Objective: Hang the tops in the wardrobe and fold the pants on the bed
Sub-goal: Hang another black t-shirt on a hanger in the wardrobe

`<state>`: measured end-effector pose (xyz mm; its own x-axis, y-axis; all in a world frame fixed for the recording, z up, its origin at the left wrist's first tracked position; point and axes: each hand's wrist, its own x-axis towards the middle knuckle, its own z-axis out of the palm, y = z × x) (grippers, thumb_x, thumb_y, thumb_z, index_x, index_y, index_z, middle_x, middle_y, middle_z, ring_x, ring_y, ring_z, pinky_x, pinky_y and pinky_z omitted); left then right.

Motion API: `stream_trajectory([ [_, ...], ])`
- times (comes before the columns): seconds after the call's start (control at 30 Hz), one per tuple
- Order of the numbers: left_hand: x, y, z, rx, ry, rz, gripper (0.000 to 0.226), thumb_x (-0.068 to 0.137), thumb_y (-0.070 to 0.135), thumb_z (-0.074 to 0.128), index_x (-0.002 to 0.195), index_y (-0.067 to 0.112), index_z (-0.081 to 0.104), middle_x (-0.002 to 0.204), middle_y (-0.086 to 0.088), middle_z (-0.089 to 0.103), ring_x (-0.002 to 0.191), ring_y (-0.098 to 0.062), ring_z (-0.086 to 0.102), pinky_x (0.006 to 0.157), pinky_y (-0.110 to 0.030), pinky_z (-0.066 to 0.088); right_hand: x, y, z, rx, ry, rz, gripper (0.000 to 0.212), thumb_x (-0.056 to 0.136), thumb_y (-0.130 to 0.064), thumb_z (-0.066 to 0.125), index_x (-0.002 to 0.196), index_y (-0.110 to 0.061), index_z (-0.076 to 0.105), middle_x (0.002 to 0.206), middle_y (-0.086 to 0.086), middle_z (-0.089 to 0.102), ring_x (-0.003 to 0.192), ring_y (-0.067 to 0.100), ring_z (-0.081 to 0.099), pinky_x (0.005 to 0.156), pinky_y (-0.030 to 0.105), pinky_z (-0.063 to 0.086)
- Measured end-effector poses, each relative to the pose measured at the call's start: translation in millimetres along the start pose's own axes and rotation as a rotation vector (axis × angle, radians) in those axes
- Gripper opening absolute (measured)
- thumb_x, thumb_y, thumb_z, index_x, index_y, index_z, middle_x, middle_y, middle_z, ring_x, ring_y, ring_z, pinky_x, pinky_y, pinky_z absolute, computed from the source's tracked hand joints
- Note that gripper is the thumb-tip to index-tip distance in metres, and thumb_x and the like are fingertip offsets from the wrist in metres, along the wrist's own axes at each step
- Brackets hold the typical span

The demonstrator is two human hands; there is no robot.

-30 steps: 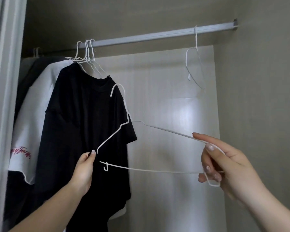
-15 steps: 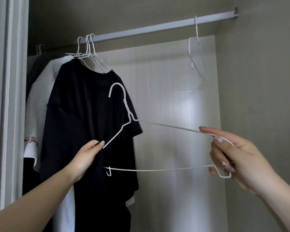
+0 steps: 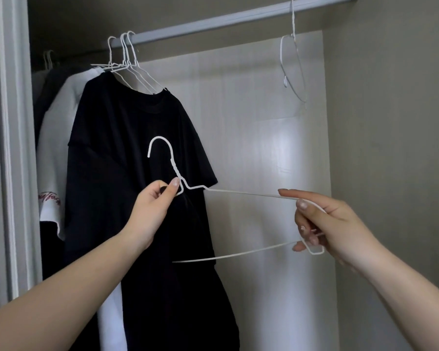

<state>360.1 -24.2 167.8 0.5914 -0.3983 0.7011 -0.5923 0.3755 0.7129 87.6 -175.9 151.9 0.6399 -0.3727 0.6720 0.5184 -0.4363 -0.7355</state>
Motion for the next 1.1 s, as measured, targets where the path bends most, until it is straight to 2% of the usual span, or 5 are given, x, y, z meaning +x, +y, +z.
stream_trajectory([
  [0.27, -3.9, -7.4, 4.9, 0.114, 0.122, -0.048, 0.050, 0.072, 0.064, 0.065, 0.081, 0.016, 0.055, 0.066, 0.006, 0.053, 0.058, -0.004, 0.052, 0.053, -0.017, 0.049, -16.8, -0.1, 1.7, -1.207, 0.406, -0.570, 0.036, 0.087, -0.017, 0.067, 0.122, -0.016, 0.063, 0.110, 0.004, 0.060, 0.103, 0.019, 0.055, 0.095, 0.026, 0.039],
  [0.4, -5.9, -12.4, 6.6, 0.098, 0.100, -0.056, 0.031, 0.081, 0.056, 0.063, 0.086, 0.026, 0.065, 0.084, -0.001, 0.056, 0.078, -0.011, 0.054, 0.071, -0.023, 0.049, -33.1, 17.3, 48.7, -1.149, 0.158, -0.883, 0.030, 0.086, -0.019, 0.055, 0.113, -0.014, 0.068, 0.109, 0.004, 0.066, 0.100, 0.019, 0.058, 0.093, 0.029, 0.043],
  [0.7, -8.9, 6.7, 25.1, 0.096, 0.117, -0.032, 0.028, 0.093, 0.033, 0.049, 0.083, 0.014, 0.068, 0.085, -0.003, 0.047, 0.071, -0.011, 0.045, 0.066, -0.024, 0.040, -40.6, 136.7, 130.1, -0.692, -0.632, 0.217, 0.074, 0.085, -0.053, 0.058, 0.143, -0.035, 0.016, 0.135, -0.007, 0.045, 0.121, 0.013, 0.048, 0.096, 0.023, 0.040],
  [0.93, -13.0, -15.1, -16.2, 0.280, 0.179, 0.054, 0.042, 0.091, 0.049, 0.052, 0.082, 0.010, 0.060, 0.050, 0.019, 0.042, 0.051, 0.004, 0.042, 0.057, -0.010, 0.040, -25.8, 157.2, 90.1, -1.096, -0.645, -0.028, 0.033, 0.091, -0.053, 0.047, 0.087, -0.021, 0.047, 0.085, 0.001, 0.057, 0.088, 0.023, 0.058, 0.071, 0.028, 0.034],
  [1.1, -26.8, -51.2, -45.1, 0.447, 0.146, 0.058, 0.017, 0.095, 0.035, 0.049, 0.085, 0.027, 0.060, 0.079, 0.013, 0.062, 0.073, 0.011, 0.054, 0.070, -0.015, 0.039, 4.9, 142.7, 26.6, -1.340, -0.567, -0.179, 0.036, 0.093, -0.052, 0.044, 0.077, -0.021, 0.049, 0.078, -0.002, 0.055, 0.083, 0.024, 0.058, 0.078, 0.033, 0.041],
])
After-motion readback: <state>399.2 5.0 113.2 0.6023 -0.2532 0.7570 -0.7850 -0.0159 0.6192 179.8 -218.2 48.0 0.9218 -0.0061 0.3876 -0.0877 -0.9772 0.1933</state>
